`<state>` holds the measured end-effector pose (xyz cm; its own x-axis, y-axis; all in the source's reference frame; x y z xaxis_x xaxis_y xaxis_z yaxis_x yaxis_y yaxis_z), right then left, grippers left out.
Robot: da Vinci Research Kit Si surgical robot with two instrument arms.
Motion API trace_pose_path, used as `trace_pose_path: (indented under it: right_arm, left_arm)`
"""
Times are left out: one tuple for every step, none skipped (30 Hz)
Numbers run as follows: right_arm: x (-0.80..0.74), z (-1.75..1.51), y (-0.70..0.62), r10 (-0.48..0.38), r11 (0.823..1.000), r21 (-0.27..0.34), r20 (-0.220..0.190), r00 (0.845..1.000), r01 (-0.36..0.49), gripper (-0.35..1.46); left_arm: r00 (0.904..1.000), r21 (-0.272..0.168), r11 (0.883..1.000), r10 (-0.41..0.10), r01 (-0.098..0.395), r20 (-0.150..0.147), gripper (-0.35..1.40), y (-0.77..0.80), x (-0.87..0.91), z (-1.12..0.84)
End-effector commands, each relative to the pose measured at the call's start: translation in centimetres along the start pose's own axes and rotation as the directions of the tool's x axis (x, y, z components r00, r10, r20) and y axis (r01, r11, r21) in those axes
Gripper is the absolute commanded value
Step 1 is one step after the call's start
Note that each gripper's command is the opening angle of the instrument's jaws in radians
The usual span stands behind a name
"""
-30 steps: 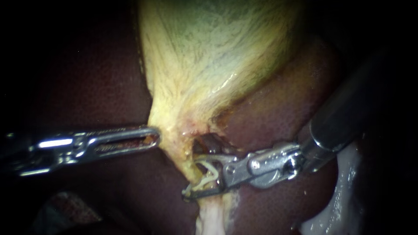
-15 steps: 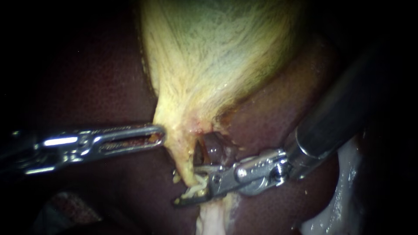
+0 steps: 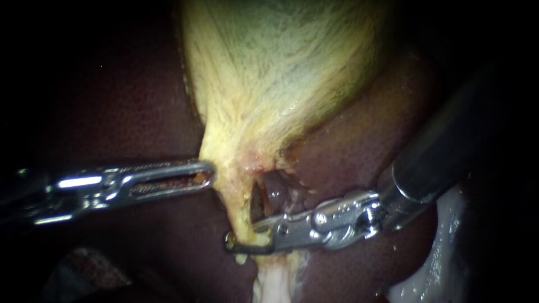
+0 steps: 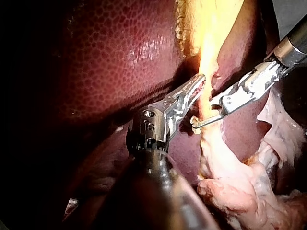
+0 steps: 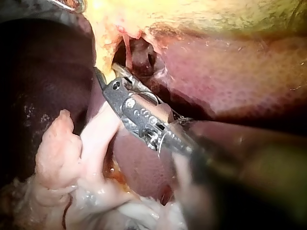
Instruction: Clipping second clip left tube
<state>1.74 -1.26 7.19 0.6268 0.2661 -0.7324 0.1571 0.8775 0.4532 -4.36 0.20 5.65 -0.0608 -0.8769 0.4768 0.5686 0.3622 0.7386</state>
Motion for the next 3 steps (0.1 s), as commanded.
trace_pose_path:
  right_arm:
    - [0.0,0.0,0.0,0.0,1.0,0.0,0.0,1.0,0.0,-0.35]
    - [0.0,0.0,0.0,0.005,1.0,0.0,0.0,1.0,-0.005,-0.35]
    - [0.0,0.0,0.0,0.005,1.0,0.0,0.0,1.0,-0.005,-0.35]
  left_arm:
    - [1.0,0.002,1.0,0.0,0.0,0.0,-0.35,0.0,0.0,0.0]
    - [1.0,0.002,1.0,0.0,0.0,0.0,-0.35,0.0,0.0,0.0]
    - [1.0,0.002,1.0,0.0,0.0,0.0,-0.35,0.0,0.0,0.0]
